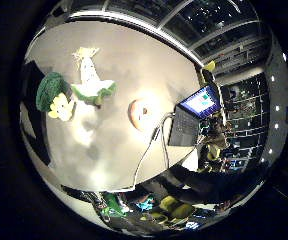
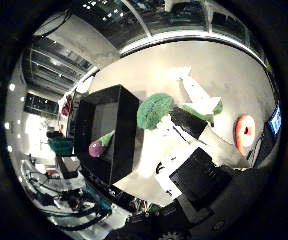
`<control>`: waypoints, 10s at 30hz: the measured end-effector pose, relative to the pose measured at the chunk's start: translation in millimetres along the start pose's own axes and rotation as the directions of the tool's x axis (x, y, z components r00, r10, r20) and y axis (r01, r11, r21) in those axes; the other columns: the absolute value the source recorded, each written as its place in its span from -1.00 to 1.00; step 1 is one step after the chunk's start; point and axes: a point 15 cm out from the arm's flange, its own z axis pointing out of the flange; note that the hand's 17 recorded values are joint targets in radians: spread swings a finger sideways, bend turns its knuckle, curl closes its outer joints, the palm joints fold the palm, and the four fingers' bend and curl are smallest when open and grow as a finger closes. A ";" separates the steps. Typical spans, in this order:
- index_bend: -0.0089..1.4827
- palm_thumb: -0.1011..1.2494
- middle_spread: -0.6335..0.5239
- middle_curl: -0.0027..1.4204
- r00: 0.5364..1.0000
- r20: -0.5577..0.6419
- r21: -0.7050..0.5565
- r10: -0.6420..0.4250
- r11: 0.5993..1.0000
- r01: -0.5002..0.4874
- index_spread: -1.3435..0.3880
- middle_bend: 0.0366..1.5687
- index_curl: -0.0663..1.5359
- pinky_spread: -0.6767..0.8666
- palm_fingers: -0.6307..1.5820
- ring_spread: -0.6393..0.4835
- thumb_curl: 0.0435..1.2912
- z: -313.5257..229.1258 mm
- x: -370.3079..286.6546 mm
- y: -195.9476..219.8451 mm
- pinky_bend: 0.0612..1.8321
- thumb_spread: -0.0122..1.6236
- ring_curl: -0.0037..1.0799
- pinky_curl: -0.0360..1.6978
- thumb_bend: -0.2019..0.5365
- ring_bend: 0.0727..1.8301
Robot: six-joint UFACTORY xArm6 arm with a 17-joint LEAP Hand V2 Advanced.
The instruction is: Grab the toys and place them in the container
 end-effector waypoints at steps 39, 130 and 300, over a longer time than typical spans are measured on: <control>-0.46 0.02 0.03 -0.54 0.998 -0.064 -0.225 0.002 0.974 -0.017 0.16 -0.75 -0.39 0.36 0.00 0.27 -0.51 177.6 10.9 20.3 -0.87 0.30 -0.69 -0.71 -0.52 -0.86; -0.31 -0.16 0.47 -0.64 0.891 -0.095 -0.424 0.445 0.791 -0.440 0.43 -0.82 -0.37 0.40 -0.23 0.60 -0.58 172.5 49.0 118.3 -0.84 0.24 -0.68 -0.64 -0.46 -0.89; 0.33 0.47 -0.26 0.03 0.998 0.010 -0.364 -0.067 0.929 0.067 0.12 0.47 -0.04 -0.54 0.64 -0.34 -0.37 77.5 -21.4 37.0 0.25 0.12 0.21 -0.18 -0.52 0.32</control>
